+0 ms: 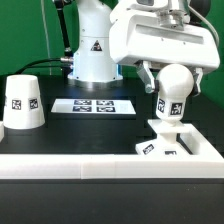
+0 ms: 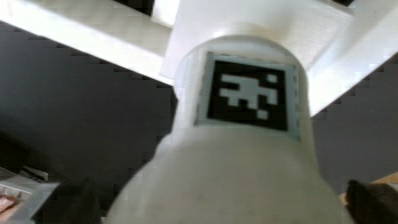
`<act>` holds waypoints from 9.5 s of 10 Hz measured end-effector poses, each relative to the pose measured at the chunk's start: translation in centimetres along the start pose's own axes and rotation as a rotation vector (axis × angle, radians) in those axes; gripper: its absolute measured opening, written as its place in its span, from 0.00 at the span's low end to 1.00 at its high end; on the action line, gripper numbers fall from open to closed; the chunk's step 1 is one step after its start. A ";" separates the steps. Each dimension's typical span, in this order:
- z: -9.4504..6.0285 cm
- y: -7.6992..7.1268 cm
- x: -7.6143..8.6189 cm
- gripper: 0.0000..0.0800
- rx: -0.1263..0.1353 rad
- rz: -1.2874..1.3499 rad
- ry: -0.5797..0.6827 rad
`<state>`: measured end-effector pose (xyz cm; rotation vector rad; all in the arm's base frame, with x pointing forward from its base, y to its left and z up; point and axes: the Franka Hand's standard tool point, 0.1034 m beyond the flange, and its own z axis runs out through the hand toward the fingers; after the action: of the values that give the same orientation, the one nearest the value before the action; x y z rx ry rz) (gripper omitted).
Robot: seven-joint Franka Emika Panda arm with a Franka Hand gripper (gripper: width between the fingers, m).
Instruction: Assemble lamp
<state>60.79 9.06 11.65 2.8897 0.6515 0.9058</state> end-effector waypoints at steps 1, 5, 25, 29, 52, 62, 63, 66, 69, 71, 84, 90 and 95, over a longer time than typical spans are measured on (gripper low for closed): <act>0.0 0.0 0.0 0.87 0.000 0.000 0.000; -0.7 0.8 0.5 0.87 -0.006 0.007 0.001; -0.4 -0.1 -0.3 0.72 0.206 0.048 -0.496; -0.4 -0.2 -0.3 0.72 0.187 0.135 -0.504; 0.0 -1.8 0.6 0.87 -0.117 1.599 -0.577; 0.0 -2.6 0.7 0.87 0.074 0.873 -0.539; 0.0 -2.1 0.7 0.87 0.112 0.687 -0.522; -0.1 -1.9 1.1 0.87 0.181 0.260 -0.485; 0.0 -1.8 1.0 0.87 0.224 0.070 -0.465; 0.0 -1.6 0.9 0.87 0.250 -0.049 -0.451; 0.1 -1.1 0.9 0.87 0.348 -0.817 -0.395; 0.1 -0.5 0.8 0.84 0.343 -0.798 -0.398; 0.1 -0.4 0.7 0.72 0.331 -0.742 -0.405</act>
Offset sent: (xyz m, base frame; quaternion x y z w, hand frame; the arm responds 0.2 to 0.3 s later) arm -0.0035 -0.0090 0.0099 0.0047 -0.0086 -0.0127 0.9999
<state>61.25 9.73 11.87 2.5602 1.7581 0.1202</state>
